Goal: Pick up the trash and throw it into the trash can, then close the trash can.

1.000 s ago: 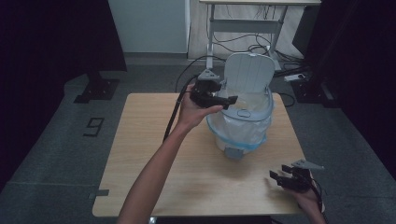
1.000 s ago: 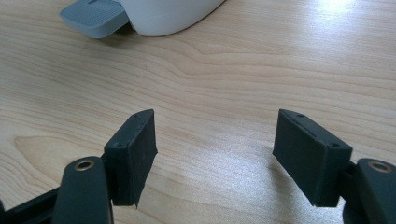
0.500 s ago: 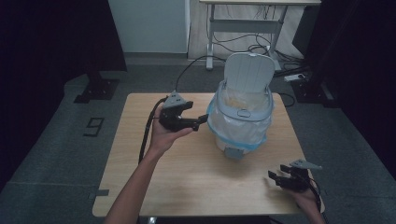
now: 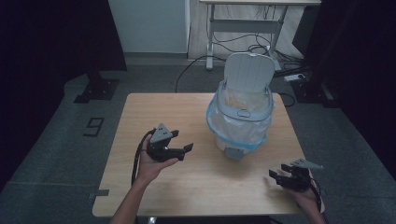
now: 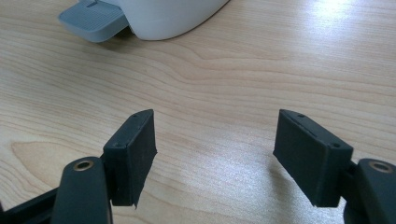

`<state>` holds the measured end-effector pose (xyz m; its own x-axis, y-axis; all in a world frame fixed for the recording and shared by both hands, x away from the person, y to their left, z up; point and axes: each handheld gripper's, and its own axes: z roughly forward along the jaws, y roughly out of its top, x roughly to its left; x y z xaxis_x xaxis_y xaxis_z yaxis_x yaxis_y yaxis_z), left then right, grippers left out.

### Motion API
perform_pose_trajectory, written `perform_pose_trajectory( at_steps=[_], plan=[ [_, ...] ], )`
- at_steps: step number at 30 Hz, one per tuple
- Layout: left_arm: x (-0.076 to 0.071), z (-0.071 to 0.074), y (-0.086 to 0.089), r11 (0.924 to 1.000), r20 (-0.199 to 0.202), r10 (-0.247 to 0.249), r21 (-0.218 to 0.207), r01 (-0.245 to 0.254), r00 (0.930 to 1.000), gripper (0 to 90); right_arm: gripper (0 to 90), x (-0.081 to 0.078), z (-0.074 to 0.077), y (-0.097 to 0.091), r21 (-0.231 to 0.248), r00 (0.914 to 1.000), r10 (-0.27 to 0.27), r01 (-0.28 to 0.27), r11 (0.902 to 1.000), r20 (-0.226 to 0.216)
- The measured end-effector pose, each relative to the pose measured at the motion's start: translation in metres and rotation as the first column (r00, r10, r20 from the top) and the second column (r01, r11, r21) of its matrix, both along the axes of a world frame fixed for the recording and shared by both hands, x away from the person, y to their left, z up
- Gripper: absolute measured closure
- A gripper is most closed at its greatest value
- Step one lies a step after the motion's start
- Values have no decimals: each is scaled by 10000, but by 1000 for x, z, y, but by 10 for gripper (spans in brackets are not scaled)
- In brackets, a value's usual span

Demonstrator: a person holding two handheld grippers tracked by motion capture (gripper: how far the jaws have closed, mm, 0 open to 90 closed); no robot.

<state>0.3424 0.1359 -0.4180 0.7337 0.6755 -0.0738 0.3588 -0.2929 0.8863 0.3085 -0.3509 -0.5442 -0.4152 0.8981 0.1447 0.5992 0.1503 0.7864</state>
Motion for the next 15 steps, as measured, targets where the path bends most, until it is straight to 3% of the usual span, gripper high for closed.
perform_pose_trajectory(
  at_steps=[1,5,7,8,15],
  plan=[
    [0,0,0,10000,0,0,0,0,10000,226,290,0,0,0,0,10000,0,0,10000,0],
    [-3,-25,6,9999,-422,127,-34,-129,9990,227,289,0,1,-1,34,10000,-45,45,10000,27],
    [-3,-29,7,9999,-501,153,-57,-156,9986,227,289,1,1,-1,59,10000,-65,65,10000,35],
    [-2,-35,6,9998,-613,175,120,-168,9980,228,289,1,1,-1,79,9999,-105,104,9999,63],
    [0,-40,6,9992,-680,293,297,-273,9973,227,282,1,6,-1,94,9997,-113,111,9999,222]
  ],
)
